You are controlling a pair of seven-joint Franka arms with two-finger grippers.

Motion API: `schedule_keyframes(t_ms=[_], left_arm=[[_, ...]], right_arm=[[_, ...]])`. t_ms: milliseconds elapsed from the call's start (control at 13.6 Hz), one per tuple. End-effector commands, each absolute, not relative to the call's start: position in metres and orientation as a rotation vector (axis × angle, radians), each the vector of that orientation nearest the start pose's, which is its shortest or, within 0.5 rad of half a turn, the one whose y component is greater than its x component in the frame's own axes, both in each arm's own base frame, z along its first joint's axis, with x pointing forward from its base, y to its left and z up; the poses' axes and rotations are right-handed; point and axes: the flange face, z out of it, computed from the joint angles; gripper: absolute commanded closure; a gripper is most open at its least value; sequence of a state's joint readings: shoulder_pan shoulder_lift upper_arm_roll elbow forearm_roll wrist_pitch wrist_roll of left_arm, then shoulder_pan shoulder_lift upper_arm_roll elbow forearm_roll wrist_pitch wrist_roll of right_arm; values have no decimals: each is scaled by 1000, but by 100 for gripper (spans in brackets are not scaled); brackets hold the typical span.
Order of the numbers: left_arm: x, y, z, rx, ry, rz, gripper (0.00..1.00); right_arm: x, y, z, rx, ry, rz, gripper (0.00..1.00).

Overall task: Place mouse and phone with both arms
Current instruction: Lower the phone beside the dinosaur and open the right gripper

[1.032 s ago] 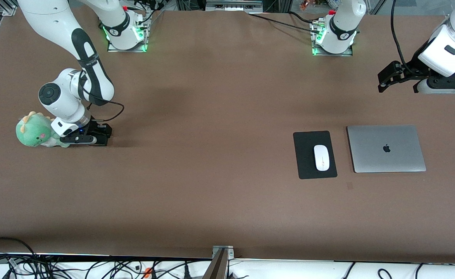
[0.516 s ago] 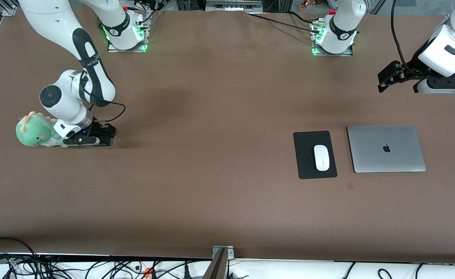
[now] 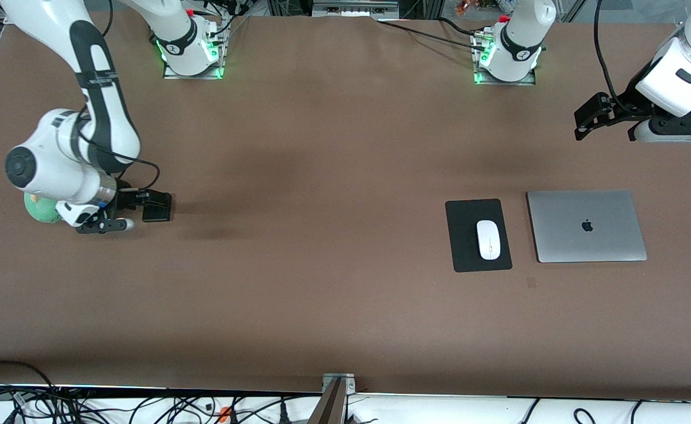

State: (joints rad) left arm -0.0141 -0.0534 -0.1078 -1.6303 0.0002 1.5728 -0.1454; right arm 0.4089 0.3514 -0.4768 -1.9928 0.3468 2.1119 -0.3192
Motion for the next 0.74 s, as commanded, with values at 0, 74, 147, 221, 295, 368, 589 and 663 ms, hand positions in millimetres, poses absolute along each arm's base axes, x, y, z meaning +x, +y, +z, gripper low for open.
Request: schedule_keyframes(t_ms=[0, 74, 147, 221, 295, 368, 589, 663], left_arm=[[537, -65, 631, -3122, -32, 11, 0], [537, -65, 631, -3123, -32, 9, 0], [537, -65, 631, -3123, -32, 9, 0], [537, -65, 631, -3122, -34, 9, 0], [537, -65, 631, -3122, -32, 11, 0], [537, -65, 631, -3122, -34, 11, 0], [537, -63, 630, -3122, -39, 13, 0], [537, -62, 630, -3122, -39, 13, 0]], right_arm=[[594, -18, 346, -2912, -37, 279, 0], [597, -24, 369, -2899, -32, 283, 0], [598, -31, 388, -2897, -29, 278, 0], [596, -35, 406, -2886, -32, 276, 0], [591, -41, 421, -2874, -28, 278, 0], [586, -46, 433, -2863, -27, 282, 0], [565, -52, 488, -2907, 8, 250, 0], [558, -49, 501, -2925, 30, 263, 0]])
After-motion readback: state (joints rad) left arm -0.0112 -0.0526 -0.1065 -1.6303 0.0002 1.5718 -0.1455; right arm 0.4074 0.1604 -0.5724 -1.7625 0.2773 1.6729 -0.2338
